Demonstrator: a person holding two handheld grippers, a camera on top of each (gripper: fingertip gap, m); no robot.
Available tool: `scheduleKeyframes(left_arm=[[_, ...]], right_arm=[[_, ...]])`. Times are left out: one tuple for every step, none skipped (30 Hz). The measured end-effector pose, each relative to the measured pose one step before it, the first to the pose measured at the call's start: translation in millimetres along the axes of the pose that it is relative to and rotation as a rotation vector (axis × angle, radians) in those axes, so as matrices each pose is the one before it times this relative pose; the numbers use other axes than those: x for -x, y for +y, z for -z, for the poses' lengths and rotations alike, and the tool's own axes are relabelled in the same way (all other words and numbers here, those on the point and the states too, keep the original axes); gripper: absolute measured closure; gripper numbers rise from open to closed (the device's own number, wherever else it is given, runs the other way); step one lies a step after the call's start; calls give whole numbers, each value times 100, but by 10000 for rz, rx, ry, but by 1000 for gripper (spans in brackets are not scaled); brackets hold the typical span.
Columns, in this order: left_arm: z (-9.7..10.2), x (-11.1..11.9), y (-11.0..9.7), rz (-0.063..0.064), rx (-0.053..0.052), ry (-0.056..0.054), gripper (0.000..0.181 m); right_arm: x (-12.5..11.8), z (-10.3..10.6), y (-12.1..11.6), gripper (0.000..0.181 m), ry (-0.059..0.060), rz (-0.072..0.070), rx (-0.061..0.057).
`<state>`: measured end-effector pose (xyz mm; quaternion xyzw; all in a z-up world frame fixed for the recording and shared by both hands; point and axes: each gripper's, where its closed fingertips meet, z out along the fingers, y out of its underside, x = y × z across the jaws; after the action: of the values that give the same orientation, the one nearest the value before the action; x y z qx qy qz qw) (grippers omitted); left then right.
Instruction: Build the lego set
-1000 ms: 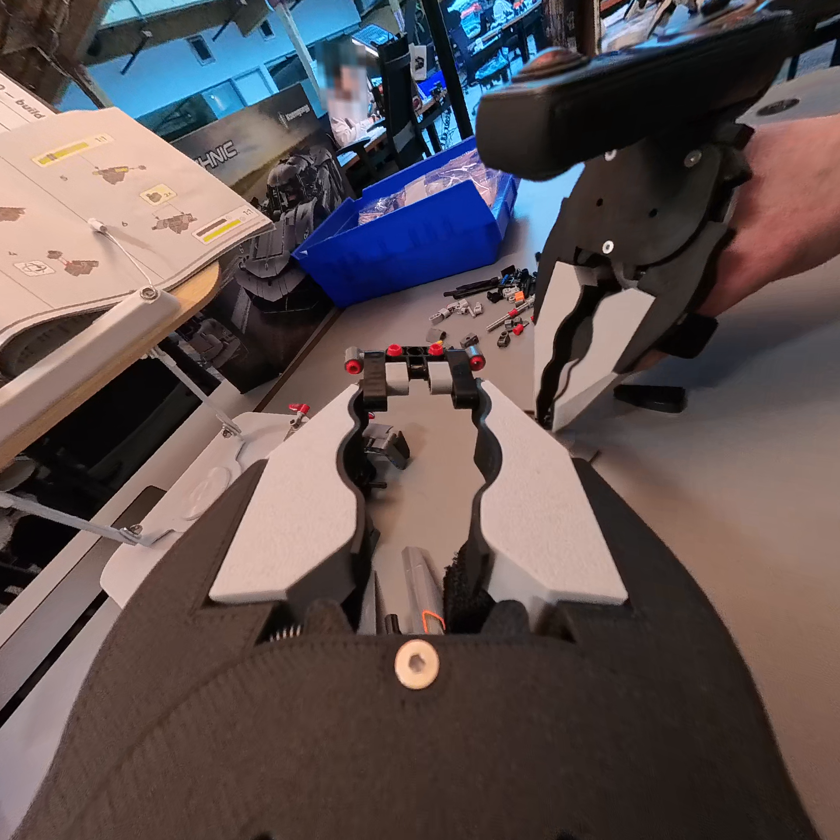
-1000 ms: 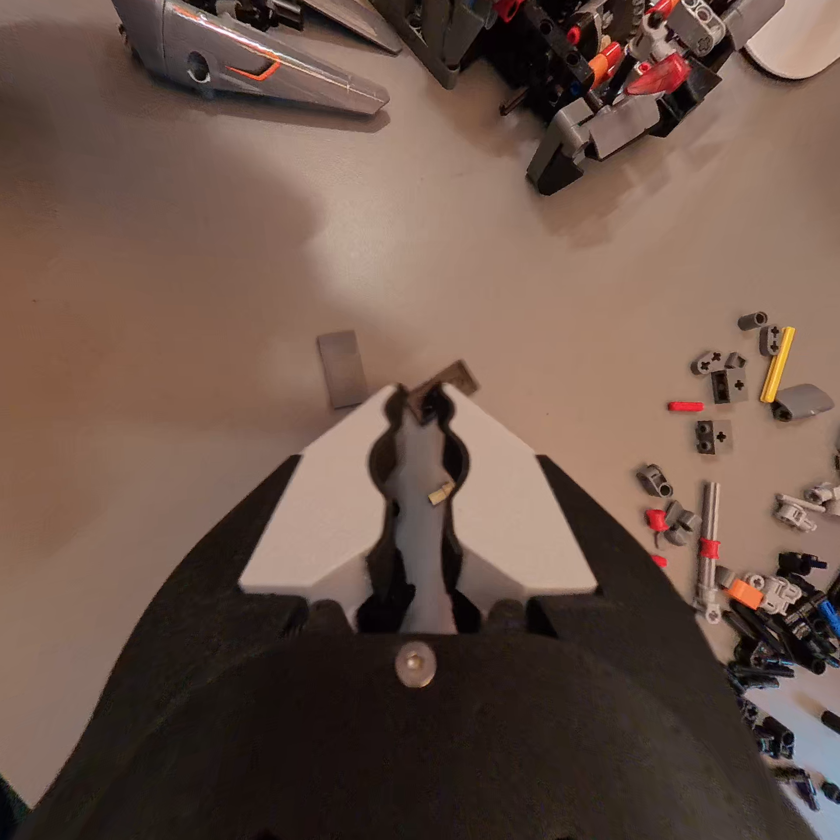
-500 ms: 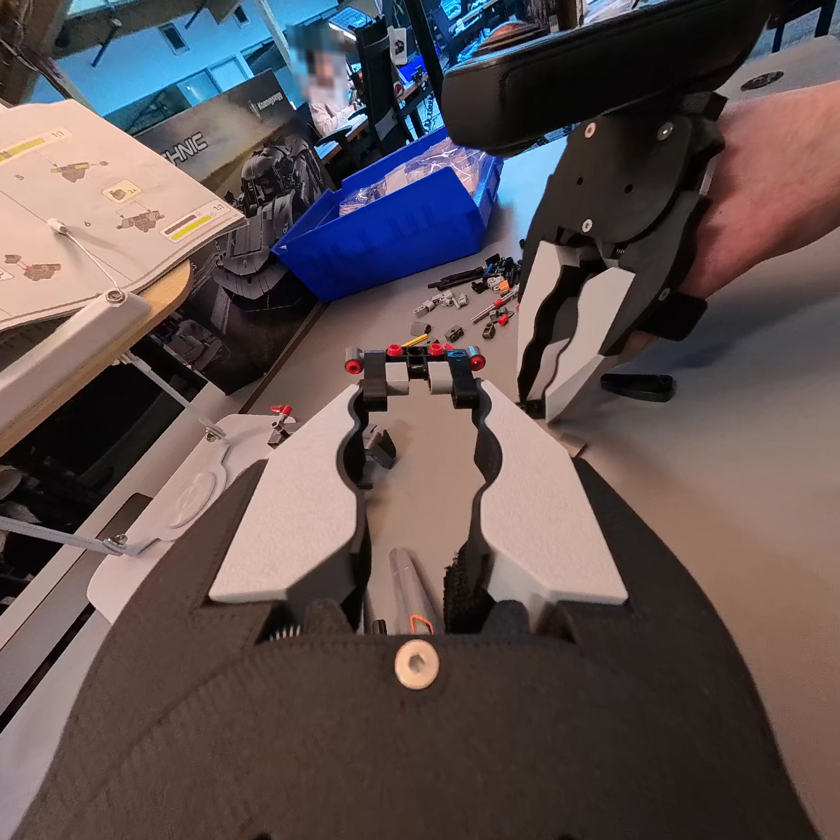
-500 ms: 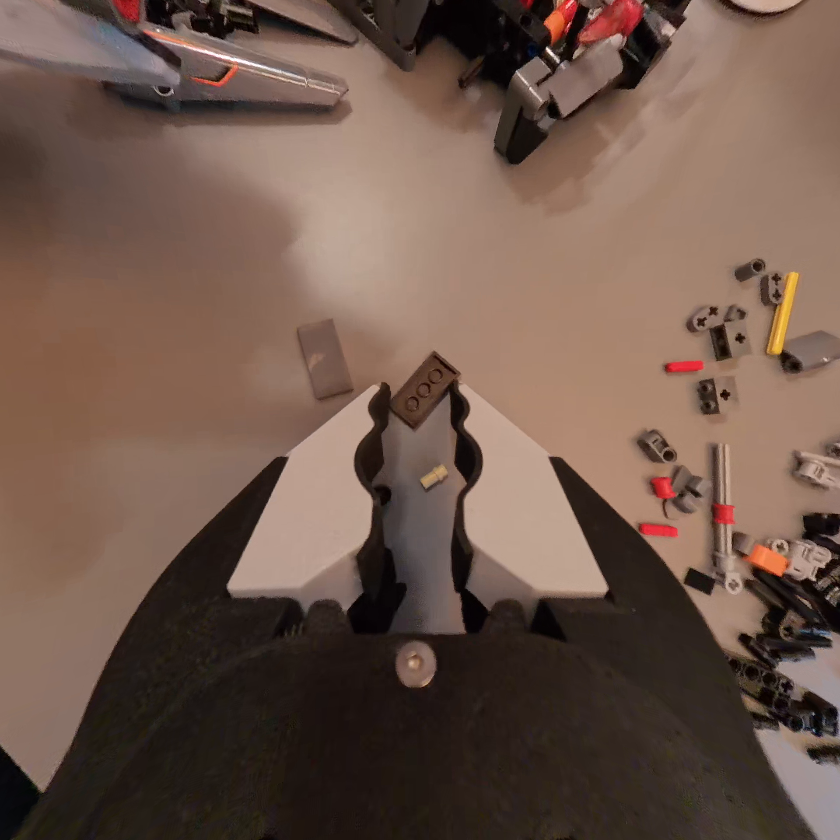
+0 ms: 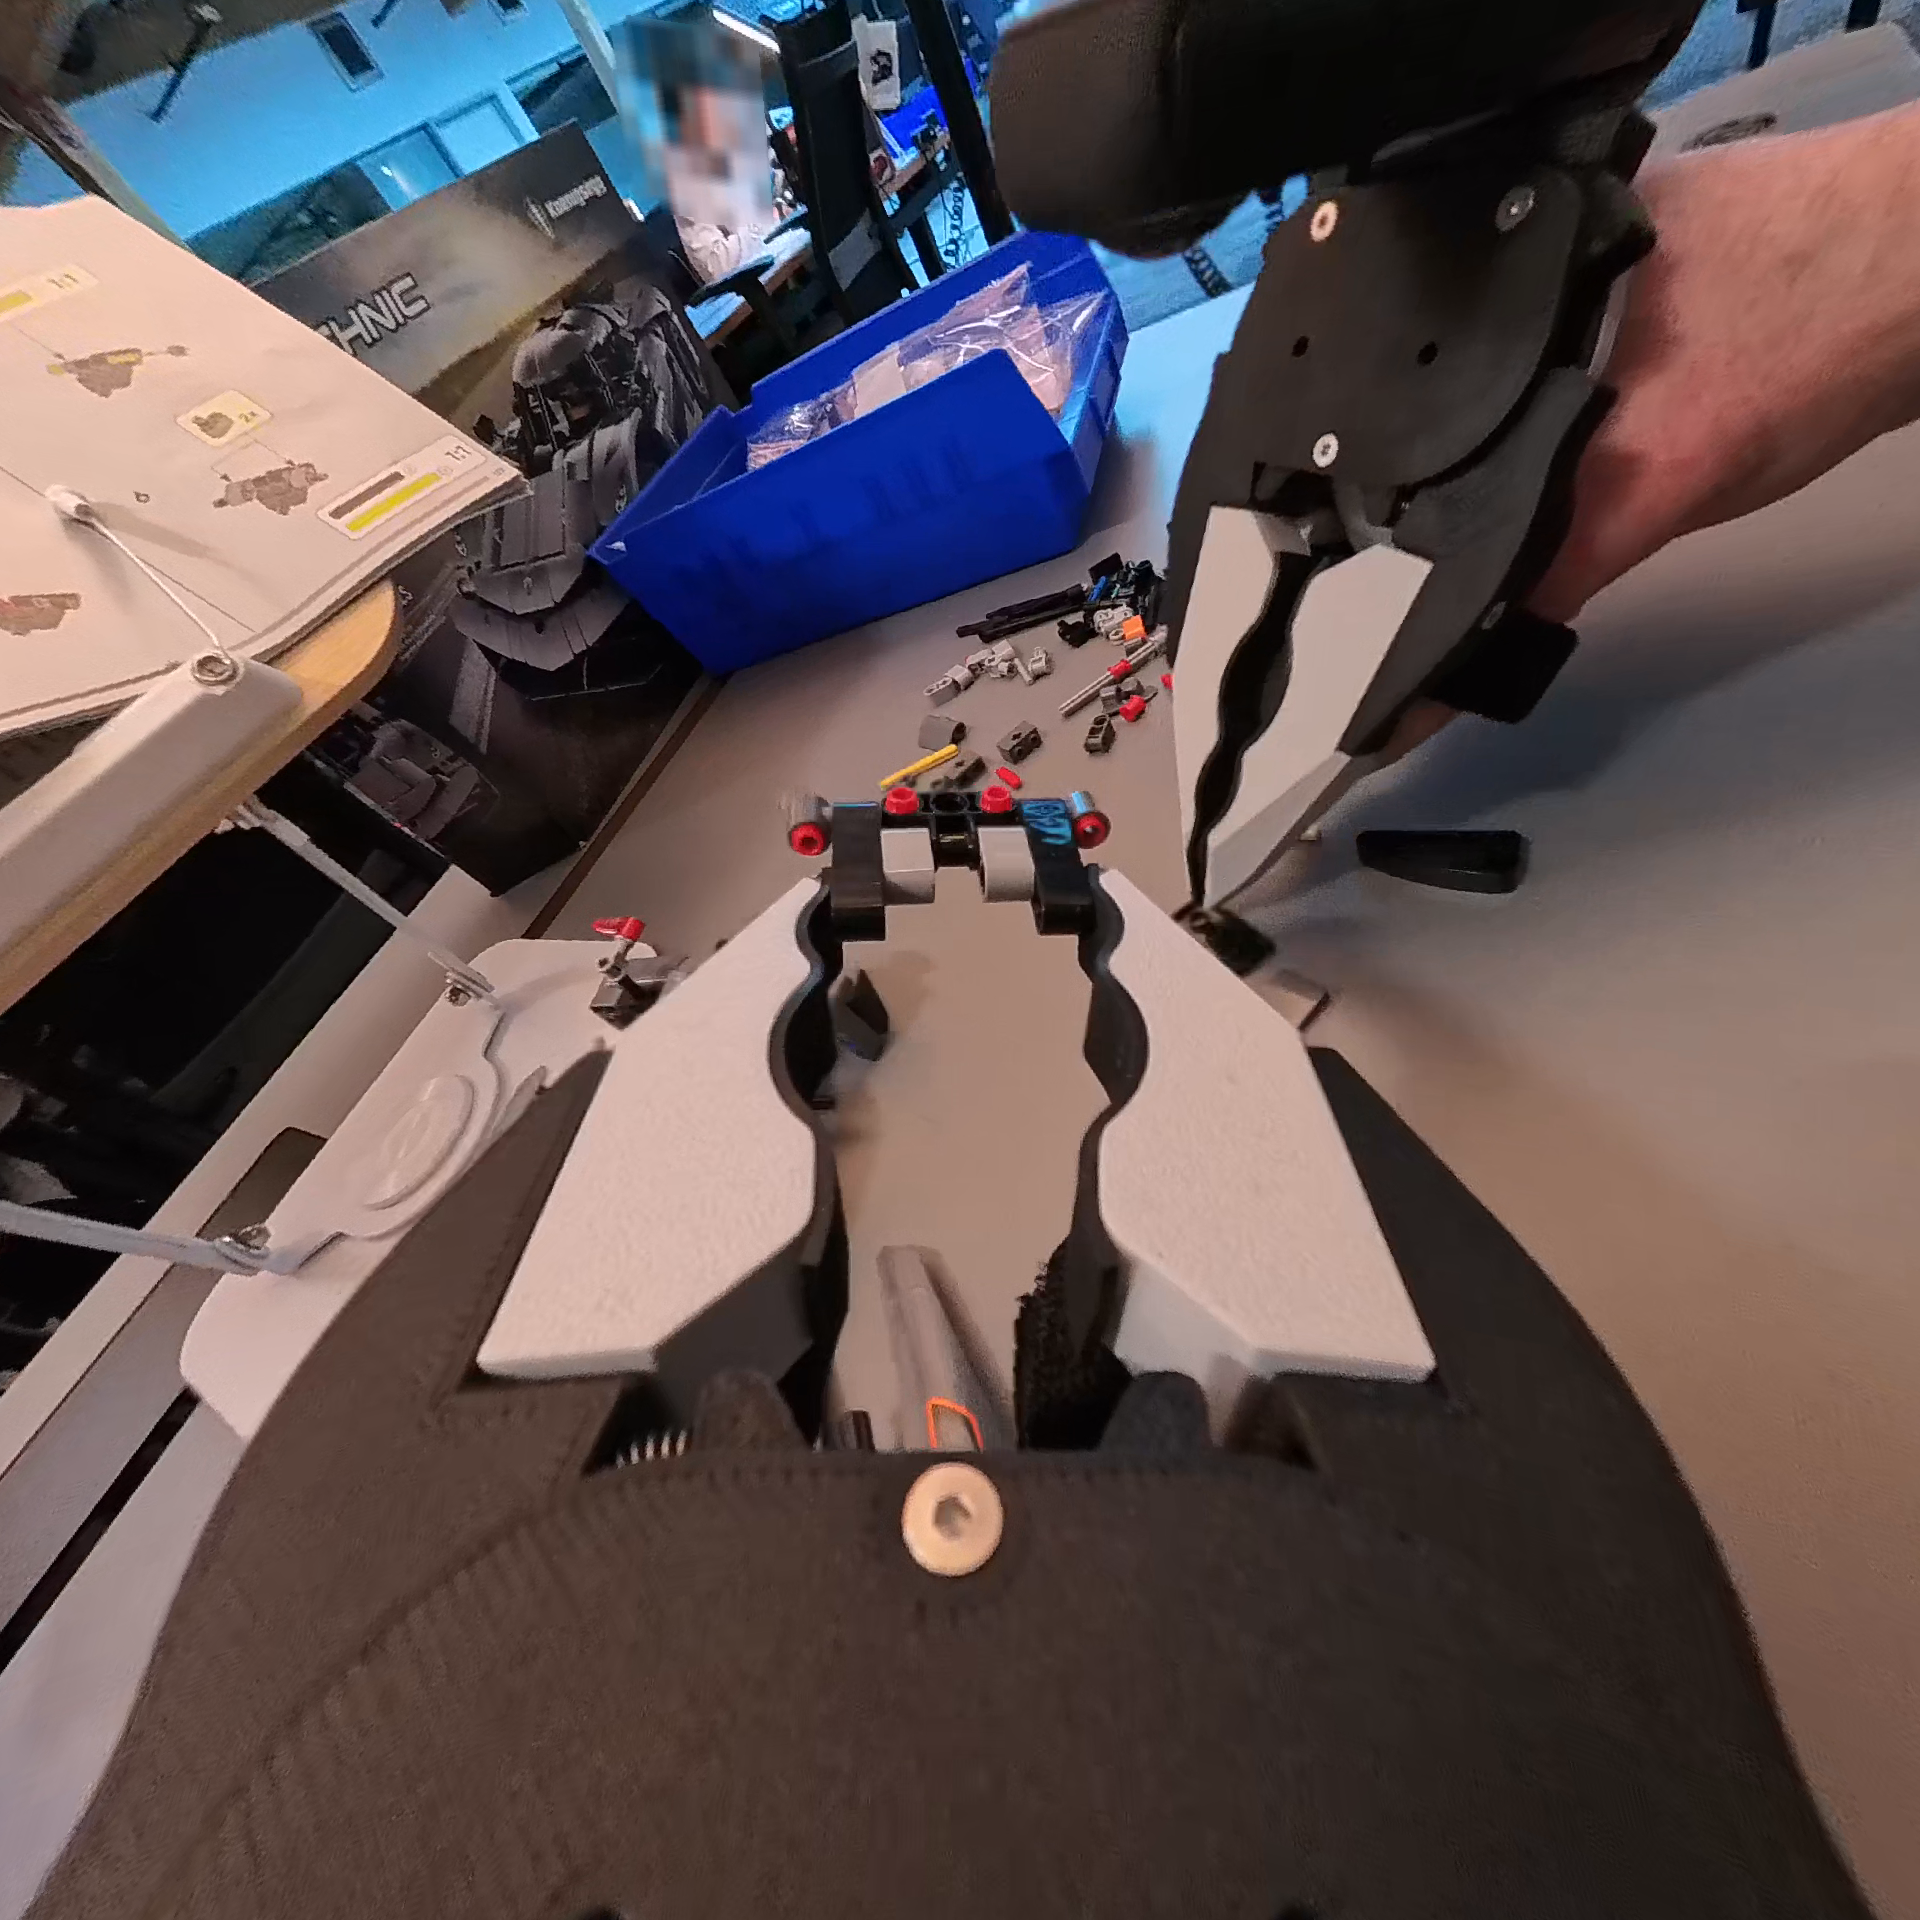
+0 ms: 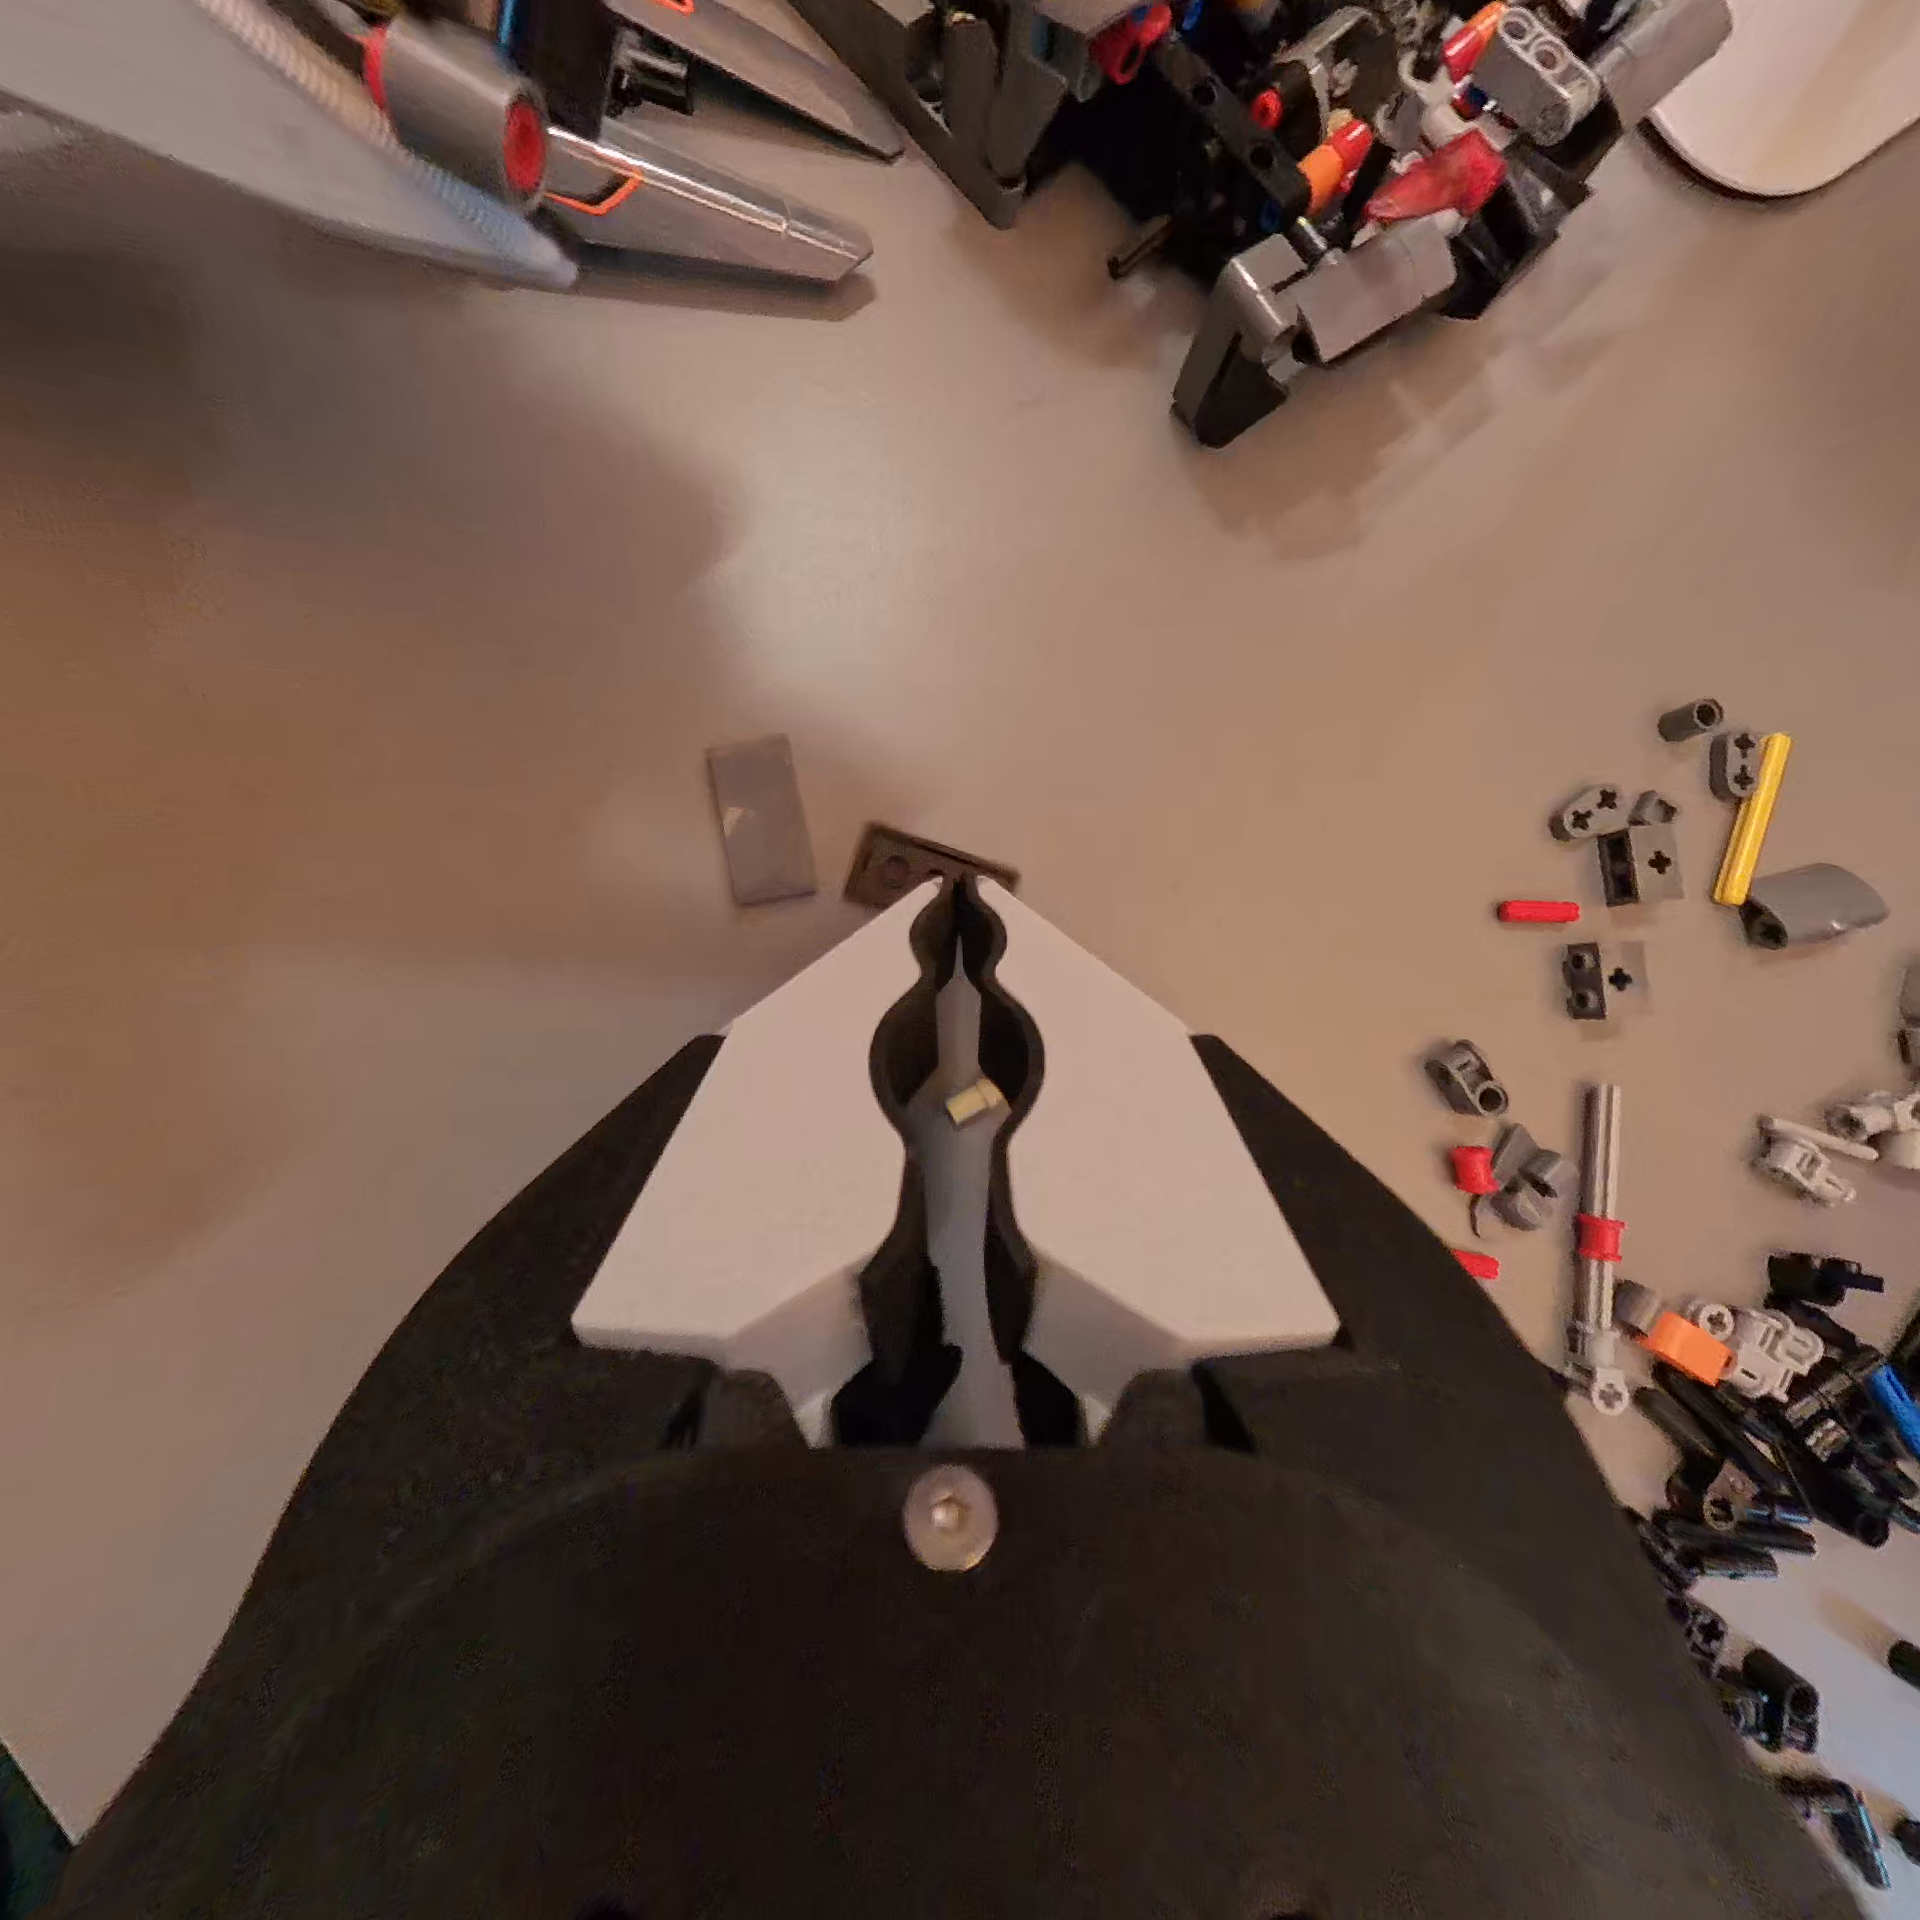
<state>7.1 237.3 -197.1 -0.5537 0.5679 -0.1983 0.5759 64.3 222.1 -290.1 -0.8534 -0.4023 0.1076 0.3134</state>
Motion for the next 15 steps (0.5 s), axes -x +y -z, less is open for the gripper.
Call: scheduleKeyframes(left_arm=[[-186,-303,229,63,107,182,138],[-242,-357,377,38,200,208,138],[-183,-48,413,-98,223,-16,138],[-116,111,380,-152,211,-86,138],[-40,142,274,-67,143,-51,138],[48,223,95,48,18,-47,138],[105,233,-63,116,-75,-30,138],[95,209,-48,134,-71,-12,138],[46,149,31,108,-23,-4,138],[14,73,52,48,-4,0,138],[-53,-44,80,7,17,26,138],[-95,-129,95,-18,43,51,138],[-130,-170,112,-45,63,55,138],[-119,-188,77,-71,58,52,138],[-103,-215,53,-59,47,75,138]], right_arm=[[-20,97,36,181,-98,-81,-82],[50,92,62,181,-148,-111,-67],[-23,114,59,181,-73,-97,-48],[-76,143,26,181,26,-10,-41],[0,159,-4,181,35,41,-34],[83,153,-42,181,-25,8,-33],[153,173,-122,179,-83,-27,-80],[84,185,-177,176,-66,-48,-118],[-55,203,-166,174,-12,-56,-107],[-148,193,-111,172,27,-52,-70],[-206,167,-41,170,42,-43,-28],[-216,126,17,169,45,-28,16],[-173,65,72,168,26,-15,45],[-117,22,73,167,-2,-10,51],[-76,9,47,165,-9,3,34]])
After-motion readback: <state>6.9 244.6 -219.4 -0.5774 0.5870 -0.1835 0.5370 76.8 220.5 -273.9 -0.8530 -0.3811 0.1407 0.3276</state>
